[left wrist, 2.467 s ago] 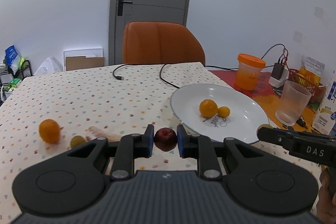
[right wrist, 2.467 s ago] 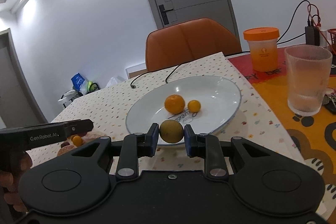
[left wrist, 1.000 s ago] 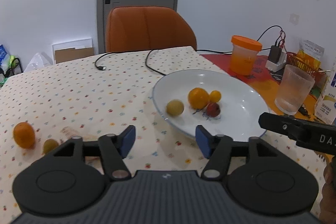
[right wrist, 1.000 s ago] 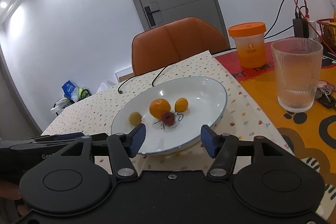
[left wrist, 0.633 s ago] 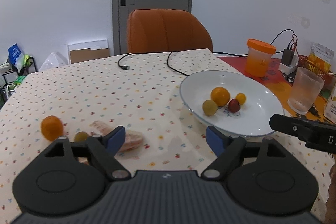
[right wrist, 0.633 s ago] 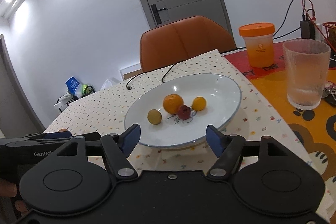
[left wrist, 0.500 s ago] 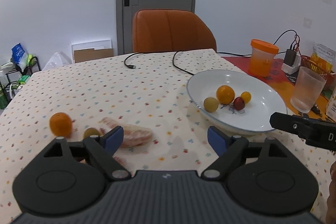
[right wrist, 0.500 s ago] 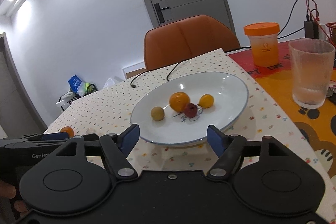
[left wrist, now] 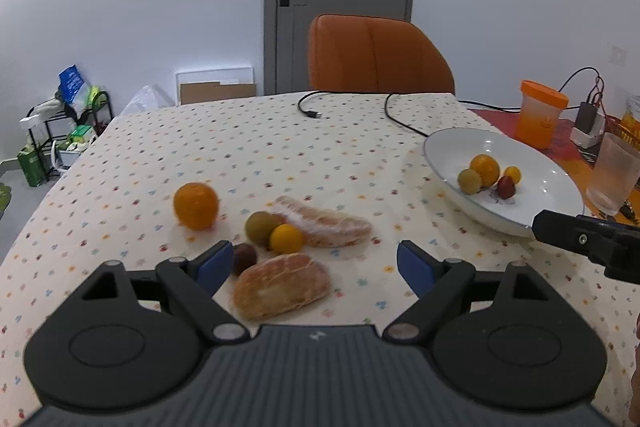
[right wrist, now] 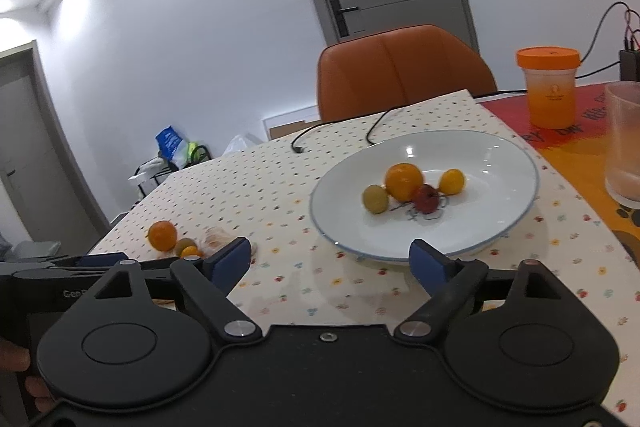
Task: Organize fruits
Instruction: 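Move both tools back over the remaining fruit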
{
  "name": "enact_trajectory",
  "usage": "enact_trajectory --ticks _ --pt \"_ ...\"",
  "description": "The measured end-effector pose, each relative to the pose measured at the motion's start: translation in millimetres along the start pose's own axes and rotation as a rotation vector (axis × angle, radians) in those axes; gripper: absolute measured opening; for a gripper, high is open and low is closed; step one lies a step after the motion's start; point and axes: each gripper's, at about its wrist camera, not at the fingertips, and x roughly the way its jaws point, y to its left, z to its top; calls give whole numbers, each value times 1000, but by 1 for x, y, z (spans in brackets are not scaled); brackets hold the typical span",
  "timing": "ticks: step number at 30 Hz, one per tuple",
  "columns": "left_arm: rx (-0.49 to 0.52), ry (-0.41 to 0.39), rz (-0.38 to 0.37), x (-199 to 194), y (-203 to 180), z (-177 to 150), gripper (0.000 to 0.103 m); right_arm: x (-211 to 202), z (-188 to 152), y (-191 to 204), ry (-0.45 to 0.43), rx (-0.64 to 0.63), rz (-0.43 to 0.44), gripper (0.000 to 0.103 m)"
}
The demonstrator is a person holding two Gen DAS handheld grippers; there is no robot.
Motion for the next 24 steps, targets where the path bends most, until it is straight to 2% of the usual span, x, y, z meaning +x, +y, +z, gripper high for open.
enact_trajectory --ticks 8,19,24 --pt "-41 37 28 7 14 -10 88 1 -4 12 5 -33 21 95" --pt "-70 75 57 24 18 -19 88 14 -10 21 52 -54 54 96" --pt "-94 84 101 35 18 -19 88 20 -12 23 69 -58 62 95"
